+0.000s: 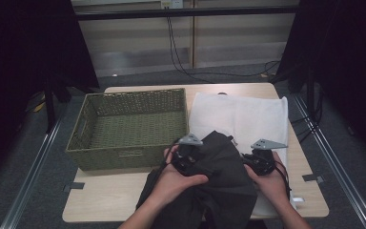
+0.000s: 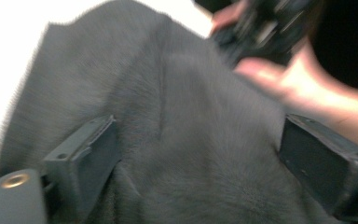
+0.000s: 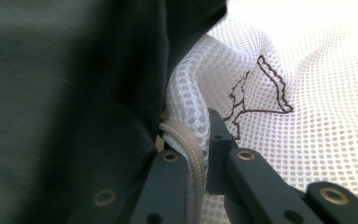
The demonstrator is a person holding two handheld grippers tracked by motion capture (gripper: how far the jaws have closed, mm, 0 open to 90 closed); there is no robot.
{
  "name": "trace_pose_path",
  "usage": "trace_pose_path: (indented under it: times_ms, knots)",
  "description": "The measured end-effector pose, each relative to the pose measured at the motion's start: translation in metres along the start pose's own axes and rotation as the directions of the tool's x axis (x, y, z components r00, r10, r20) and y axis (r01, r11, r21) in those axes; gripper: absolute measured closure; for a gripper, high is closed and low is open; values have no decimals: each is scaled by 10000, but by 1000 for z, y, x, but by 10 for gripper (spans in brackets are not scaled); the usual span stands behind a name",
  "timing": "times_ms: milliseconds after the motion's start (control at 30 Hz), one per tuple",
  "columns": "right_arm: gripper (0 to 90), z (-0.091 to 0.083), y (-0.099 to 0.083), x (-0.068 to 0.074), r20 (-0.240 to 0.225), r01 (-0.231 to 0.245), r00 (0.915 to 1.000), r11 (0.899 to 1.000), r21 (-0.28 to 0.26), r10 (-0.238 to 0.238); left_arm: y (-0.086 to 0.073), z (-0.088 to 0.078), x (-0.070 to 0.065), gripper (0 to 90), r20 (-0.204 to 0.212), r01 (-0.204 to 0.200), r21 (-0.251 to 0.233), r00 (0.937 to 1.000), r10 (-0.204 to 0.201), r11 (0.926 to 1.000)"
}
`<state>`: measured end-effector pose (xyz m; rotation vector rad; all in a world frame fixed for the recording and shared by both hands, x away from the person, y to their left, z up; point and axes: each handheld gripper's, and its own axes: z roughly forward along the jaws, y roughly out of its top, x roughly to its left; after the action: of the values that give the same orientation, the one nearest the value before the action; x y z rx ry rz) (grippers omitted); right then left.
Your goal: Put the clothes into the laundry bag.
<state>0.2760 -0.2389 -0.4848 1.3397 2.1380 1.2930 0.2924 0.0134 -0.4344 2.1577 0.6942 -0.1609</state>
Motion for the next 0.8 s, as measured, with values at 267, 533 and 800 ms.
trace_pose_path:
  times_ms: [267,533,800]
  knots:
    - [886,1,1,4,-88,-20,10000,10000,83,21,-8,18,-4,653,-703,-1078,1745,9901,1215,9787]
    - [889,0,8,3,-212,-779,9968,9949,-645,766,-2,2,-27,717,2957,-1818,1012,9442,1449,9781]
    - [889,-22,23,12,-383,-809,9965,9761,-2019,746,-5,26,-9,714,2766,-512,1476,9609,85,9877]
